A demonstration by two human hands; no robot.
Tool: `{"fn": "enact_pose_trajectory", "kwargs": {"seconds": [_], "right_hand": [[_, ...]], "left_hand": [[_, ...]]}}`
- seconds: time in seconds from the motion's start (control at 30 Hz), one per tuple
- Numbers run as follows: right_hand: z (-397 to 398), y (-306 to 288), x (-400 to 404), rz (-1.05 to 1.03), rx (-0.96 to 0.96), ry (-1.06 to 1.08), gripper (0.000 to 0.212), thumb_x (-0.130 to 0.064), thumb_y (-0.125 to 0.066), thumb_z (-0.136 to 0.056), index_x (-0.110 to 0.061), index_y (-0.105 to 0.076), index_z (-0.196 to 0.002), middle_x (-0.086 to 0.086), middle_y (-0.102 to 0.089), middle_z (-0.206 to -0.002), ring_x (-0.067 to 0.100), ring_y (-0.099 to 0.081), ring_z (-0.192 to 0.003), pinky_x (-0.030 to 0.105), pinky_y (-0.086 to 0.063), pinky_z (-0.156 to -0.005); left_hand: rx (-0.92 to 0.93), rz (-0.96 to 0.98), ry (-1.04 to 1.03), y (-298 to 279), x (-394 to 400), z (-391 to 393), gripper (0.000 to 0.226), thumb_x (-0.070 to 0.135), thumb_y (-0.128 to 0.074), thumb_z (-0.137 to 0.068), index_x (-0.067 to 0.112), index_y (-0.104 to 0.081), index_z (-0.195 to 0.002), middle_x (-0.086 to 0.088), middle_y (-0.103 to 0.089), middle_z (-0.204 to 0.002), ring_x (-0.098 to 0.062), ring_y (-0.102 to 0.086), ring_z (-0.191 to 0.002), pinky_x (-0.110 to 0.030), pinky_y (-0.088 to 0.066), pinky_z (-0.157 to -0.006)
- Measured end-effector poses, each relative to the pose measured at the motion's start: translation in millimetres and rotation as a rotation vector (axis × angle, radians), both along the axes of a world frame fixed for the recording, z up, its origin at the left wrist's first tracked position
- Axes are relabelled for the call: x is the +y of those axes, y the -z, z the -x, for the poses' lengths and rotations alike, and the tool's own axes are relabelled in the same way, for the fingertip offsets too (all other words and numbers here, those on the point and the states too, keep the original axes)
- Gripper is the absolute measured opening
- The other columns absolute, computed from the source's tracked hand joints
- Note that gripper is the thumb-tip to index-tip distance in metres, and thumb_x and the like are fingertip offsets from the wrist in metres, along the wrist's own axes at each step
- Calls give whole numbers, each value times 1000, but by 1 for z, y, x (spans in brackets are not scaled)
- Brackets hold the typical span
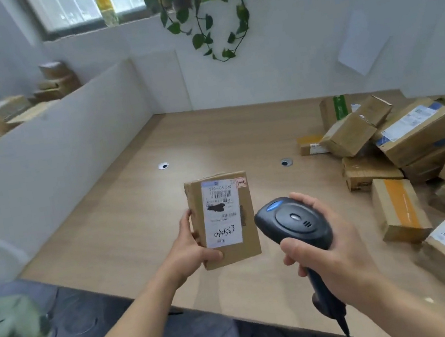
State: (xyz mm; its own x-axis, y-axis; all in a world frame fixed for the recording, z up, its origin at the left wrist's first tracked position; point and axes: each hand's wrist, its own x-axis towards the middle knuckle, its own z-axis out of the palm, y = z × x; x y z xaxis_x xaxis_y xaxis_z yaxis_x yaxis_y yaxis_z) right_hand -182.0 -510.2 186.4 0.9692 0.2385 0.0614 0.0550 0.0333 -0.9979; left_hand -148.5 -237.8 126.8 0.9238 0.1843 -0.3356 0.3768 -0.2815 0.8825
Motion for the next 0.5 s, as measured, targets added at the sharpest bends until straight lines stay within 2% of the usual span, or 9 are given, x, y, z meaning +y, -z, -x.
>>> {"fn": "enact_pose_trajectory", "kwargs": {"seconds": [0.17,0.3,0.5], "right_hand": [[24,-24,101,-59,-59,-85,62,-22,-79,-65,-38,-58,-121,-6,-76,-100,20,-70,-67,32,-54,-50],[50,-42,180,-111,-84,-154,59,-19,-77,-64,-37,-59,-117,-5,-76,-100,14,-70,-68,26,-52,-50],[81,-51,277,-146,-117,-248,63,-16,-78,-65,-30,-60,-123,-4,-75,-105,13,-70,-71,19,-52,-58]], "left_hand": [[-116,-22,-87,-39,81,39,130,-9,-84,-68,38,-3,-159,4,-62,-113,-16,-68,-101,-29,-57,-75],[-164,-66,-159,-61,154,76,134,-2,-88,-65,39,-1,-158,7,-61,-114,-18,-67,-105,-34,-58,-82],[-213,-77,-274,-74,244,124,133,0,-88,-61,45,-7,-156,5,-64,-116,-20,-69,-105,-37,-61,-80]]}}
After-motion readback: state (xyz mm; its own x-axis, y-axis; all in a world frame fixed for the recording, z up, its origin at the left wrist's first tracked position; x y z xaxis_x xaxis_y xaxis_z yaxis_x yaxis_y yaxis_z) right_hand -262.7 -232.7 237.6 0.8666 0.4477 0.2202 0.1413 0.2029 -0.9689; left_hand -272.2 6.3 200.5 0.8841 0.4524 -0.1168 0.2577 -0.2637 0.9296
